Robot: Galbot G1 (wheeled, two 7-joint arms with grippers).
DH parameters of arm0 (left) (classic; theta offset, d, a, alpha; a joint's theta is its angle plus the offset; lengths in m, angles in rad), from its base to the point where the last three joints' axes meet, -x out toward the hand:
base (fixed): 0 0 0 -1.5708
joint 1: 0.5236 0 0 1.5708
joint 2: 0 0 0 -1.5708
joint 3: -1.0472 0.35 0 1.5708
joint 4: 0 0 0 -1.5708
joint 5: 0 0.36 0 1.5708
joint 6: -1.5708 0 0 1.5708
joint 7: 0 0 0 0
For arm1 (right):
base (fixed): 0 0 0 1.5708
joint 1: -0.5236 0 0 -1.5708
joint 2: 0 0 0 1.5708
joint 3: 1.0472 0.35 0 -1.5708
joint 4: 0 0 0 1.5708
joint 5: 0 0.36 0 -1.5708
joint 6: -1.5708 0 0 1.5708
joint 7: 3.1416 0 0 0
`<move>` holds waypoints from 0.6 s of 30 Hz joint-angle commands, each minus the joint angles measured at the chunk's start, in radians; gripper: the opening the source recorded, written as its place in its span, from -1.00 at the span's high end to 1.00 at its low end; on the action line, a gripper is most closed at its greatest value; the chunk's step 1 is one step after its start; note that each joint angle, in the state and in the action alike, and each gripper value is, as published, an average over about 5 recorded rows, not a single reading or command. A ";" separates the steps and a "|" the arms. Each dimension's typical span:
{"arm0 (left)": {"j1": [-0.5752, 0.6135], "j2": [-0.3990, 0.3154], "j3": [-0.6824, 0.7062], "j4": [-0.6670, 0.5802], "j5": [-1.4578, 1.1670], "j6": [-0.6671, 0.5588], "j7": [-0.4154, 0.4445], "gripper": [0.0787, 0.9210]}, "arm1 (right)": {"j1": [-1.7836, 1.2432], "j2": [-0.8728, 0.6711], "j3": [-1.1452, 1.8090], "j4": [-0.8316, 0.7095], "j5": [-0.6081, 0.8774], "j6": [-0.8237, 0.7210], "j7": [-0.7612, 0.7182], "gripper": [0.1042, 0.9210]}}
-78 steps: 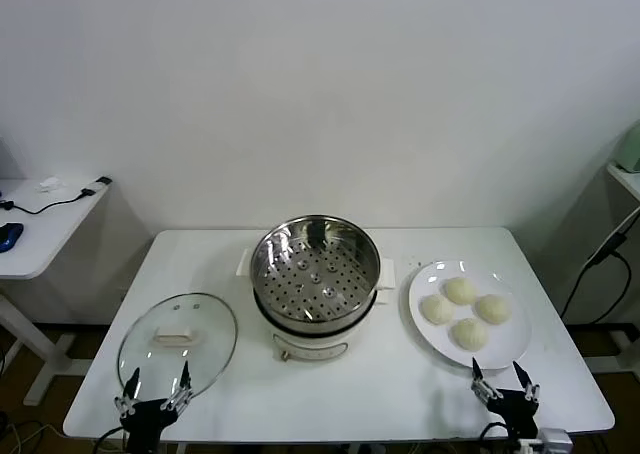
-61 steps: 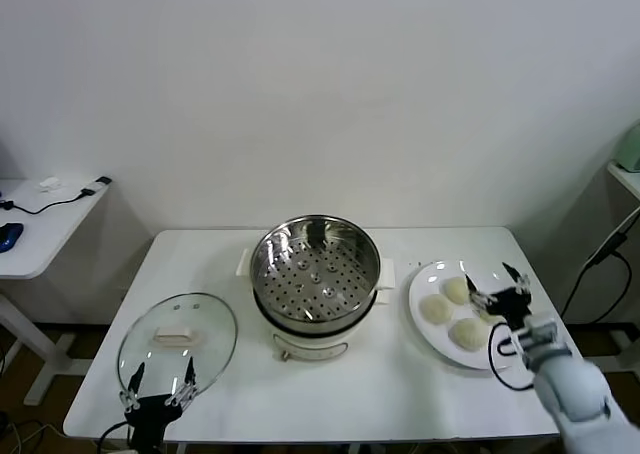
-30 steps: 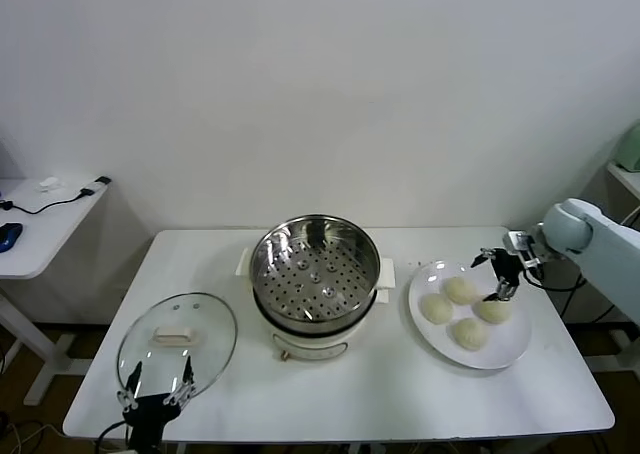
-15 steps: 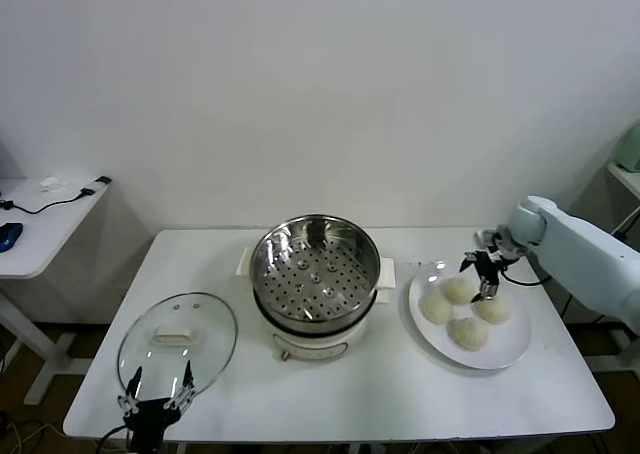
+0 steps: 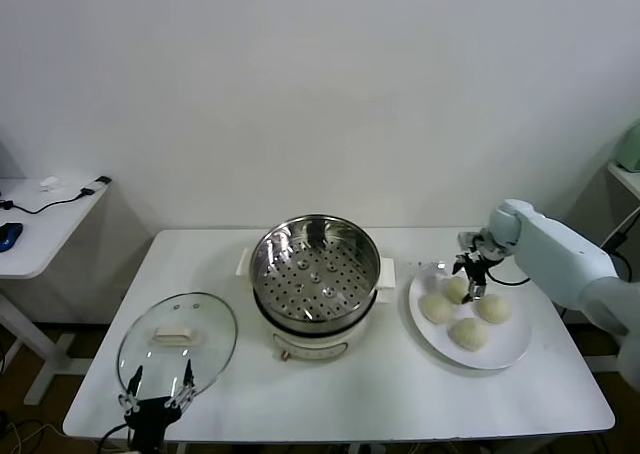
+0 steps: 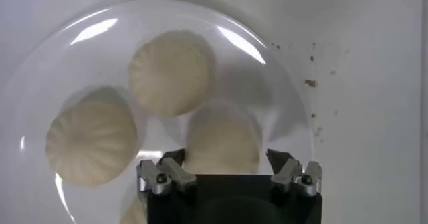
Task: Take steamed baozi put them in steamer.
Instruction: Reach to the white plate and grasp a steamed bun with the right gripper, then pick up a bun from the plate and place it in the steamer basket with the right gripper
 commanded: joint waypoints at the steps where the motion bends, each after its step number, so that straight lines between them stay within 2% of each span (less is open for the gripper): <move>1: 0.001 0.002 -0.004 -0.003 0.007 0.000 -0.003 -0.77 | 0.006 0.021 -0.010 -0.024 -0.007 -0.004 -0.003 -0.44; 6: 0.005 0.000 -0.004 -0.008 0.016 0.000 -0.004 -0.77 | 0.049 -0.020 -0.034 0.063 0.029 -0.009 -0.006 -0.22; 13: 0.010 0.001 0.002 -0.021 0.021 -0.002 -0.004 -0.77 | 0.375 -0.096 -0.240 0.316 0.160 0.029 -0.035 -0.20; 18: 0.014 0.001 0.016 -0.029 0.031 -0.002 -0.005 -0.77 | 0.678 -0.059 -0.418 0.512 0.229 0.094 -0.064 -0.20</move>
